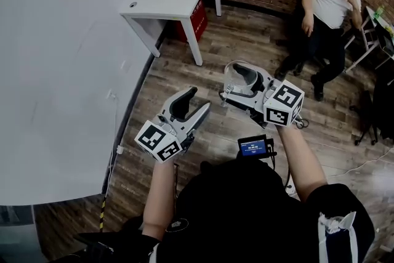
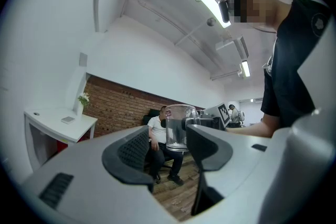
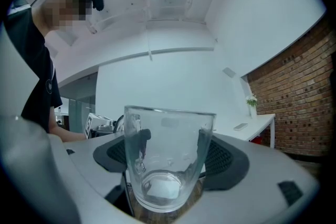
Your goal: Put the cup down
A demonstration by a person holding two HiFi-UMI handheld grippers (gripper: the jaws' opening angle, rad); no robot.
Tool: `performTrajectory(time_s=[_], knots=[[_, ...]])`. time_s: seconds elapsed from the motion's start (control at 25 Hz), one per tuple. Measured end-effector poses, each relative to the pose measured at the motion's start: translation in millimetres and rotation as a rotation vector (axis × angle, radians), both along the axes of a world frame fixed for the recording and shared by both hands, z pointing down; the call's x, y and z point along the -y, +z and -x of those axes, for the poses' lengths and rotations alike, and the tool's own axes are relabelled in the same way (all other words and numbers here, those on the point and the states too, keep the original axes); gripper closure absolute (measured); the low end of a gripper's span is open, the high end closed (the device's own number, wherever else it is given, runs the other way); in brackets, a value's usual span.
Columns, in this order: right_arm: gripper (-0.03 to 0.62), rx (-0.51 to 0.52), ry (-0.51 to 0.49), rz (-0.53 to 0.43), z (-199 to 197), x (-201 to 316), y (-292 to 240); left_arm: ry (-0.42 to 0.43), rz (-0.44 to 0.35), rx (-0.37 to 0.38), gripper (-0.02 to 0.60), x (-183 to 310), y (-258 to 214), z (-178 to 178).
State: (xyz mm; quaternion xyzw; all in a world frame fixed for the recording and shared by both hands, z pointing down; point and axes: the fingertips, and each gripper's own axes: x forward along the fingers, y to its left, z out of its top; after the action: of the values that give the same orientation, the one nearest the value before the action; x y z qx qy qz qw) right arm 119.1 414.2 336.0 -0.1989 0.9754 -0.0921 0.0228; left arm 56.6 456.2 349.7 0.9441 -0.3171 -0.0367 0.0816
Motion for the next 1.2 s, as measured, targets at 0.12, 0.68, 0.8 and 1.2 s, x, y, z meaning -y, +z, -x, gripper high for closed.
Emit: performTrajectory(time_s=[0.12,0.68,0.8,1.2], knots=[[0.204,0.002,0.005,0.008,-0.3,5.7,-0.7,0.006,0.002,-0.002,0.351,5.5,-1.4,-1.5],[0.204,0.024,0.010,0.025,-29.1,25.8,-0.1,0.015,0.024,0.011,0.351,26.1,-1.3,-29.8],[0.204,0.027,0.010,0.033,-39.6,33.4,2.2,0.006,0.029,0.016,0.351,35.3,0.7,-38.3],[0.204,0.018,-0.015,0.041,-74.9,61.5,25.8,-0.049,0.034,0.011,0.351,62.3,18.5,-61.2]])
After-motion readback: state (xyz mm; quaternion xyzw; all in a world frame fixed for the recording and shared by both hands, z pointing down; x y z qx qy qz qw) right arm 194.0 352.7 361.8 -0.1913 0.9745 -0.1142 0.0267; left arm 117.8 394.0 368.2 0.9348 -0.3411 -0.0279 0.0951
